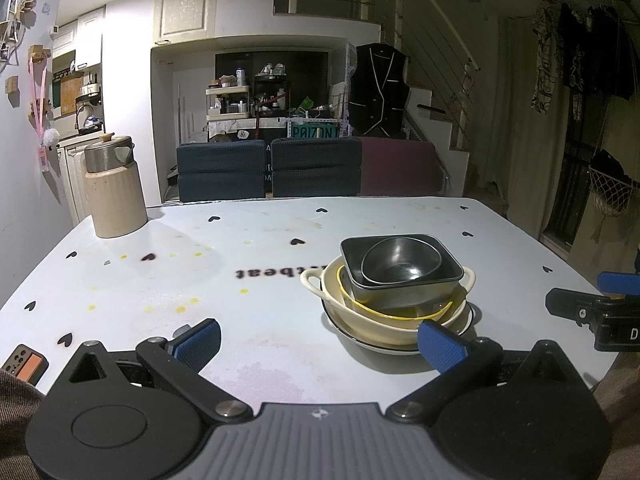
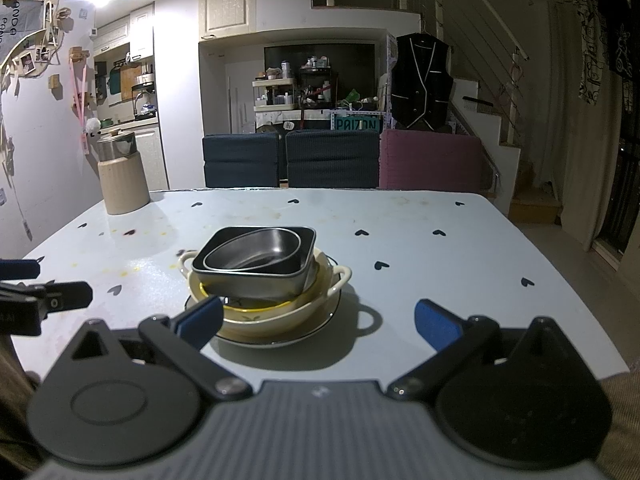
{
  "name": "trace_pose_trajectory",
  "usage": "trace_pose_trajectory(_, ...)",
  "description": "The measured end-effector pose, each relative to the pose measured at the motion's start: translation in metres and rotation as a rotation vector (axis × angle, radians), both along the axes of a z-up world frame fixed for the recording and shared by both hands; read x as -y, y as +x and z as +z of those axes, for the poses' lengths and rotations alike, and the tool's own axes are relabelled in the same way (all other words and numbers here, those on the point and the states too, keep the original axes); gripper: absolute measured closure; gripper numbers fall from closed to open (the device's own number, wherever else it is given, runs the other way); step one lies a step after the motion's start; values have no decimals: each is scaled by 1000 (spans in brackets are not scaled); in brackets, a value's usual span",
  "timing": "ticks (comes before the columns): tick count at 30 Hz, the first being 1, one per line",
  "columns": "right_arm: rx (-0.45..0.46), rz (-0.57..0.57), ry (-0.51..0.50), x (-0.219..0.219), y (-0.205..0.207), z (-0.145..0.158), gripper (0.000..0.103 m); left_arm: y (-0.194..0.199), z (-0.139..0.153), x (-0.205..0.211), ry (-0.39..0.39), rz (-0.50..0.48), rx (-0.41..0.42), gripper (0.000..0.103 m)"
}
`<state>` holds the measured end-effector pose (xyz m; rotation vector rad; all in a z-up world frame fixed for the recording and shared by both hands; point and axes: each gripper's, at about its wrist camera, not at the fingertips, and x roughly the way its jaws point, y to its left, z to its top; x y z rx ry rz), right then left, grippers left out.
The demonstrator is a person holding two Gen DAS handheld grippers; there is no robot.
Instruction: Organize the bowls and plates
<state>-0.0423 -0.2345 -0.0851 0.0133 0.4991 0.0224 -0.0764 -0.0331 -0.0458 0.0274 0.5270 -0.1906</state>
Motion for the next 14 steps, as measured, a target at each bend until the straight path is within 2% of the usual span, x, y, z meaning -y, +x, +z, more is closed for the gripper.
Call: trace_pose_trajectory(14,0,0,0,0,0,0,0,-1,0,1,5,7,0,0)
